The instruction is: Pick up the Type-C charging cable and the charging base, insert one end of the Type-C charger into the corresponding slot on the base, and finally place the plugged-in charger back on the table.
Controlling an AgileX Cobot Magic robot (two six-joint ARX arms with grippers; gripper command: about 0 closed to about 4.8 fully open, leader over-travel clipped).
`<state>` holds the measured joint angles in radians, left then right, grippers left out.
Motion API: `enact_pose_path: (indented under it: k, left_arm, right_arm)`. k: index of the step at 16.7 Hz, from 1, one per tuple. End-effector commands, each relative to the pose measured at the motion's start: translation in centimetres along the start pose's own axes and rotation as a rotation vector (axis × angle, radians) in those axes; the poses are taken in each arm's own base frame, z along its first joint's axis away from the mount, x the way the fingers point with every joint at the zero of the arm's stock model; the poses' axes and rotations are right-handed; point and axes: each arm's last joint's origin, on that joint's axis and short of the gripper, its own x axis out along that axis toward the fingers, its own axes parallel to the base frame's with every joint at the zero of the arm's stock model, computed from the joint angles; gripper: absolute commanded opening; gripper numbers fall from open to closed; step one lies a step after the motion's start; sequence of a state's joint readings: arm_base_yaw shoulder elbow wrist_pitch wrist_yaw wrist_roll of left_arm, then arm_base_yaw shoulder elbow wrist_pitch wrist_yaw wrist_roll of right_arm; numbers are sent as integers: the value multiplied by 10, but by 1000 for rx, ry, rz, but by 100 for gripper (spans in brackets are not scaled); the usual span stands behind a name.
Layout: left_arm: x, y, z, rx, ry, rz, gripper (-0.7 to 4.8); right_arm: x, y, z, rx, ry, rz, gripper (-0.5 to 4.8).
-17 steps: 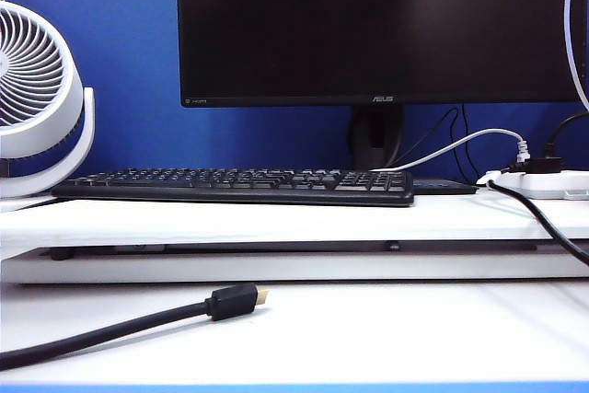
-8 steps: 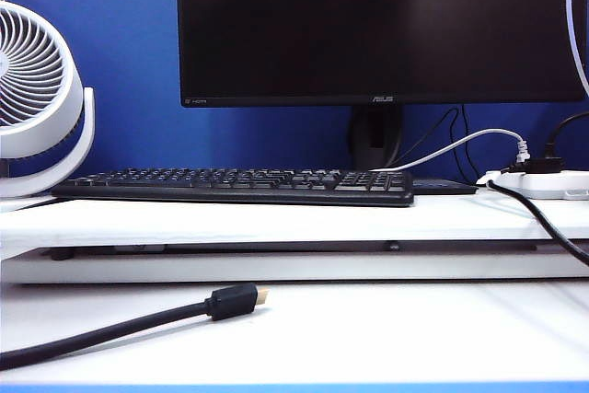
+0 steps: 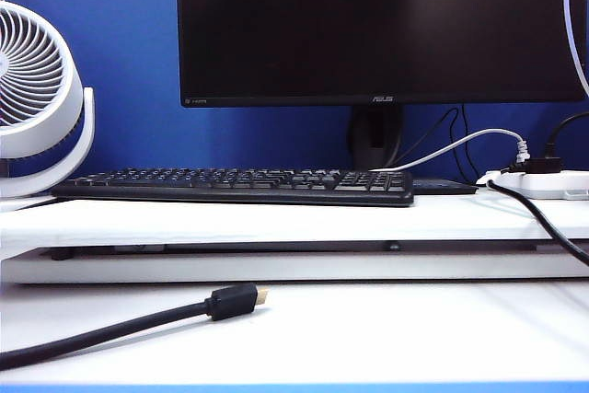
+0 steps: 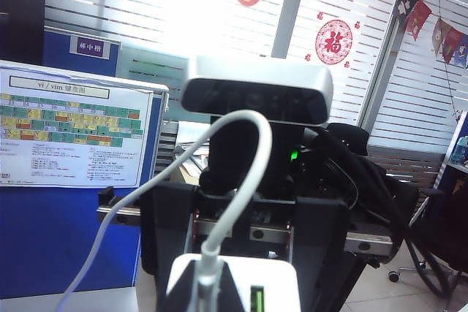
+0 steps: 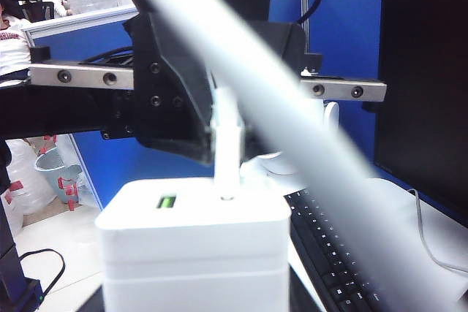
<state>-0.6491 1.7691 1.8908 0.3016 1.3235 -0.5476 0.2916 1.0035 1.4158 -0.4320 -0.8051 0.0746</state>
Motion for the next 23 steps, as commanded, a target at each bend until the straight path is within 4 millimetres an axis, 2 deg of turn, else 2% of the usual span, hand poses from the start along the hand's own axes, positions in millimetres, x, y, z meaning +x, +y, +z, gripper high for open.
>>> enact_pose_path:
  k: [1,2,10,13,14,17,18,23]
  left_arm:
    - [6,3,-15,-85,89,-125,8]
    - [6,2,-14,-65,88,-129,126]
    - [-32,8,-3,-12,49,-2,126]
    - [-42,11,-1,-38,20,68,106]
    - [-45,12,1,-63,-2,106,66]
    - [-45,14,3,-112,-60,189,35]
    - [-45,14,4,-116,-77,213,-5]
    - [-46,2,14,-86,-115,256,-6]
  right_arm:
    - [-6,5,23,-142,-156,-58,-1]
    - [-6,5,23,-143,-156,-59,-1]
    - [-9,6,23,-170,-154,-113,-1]
    - [-9,2,18,-177,-113,-215,-1]
    - [-8,0,15,-157,-93,-238,0]
    - [-2,-8,8,-141,-33,-273,-1]
    - [2,-13,4,-153,0,-279,-1]
    - [23,-39,-21,-112,194,-313,-1]
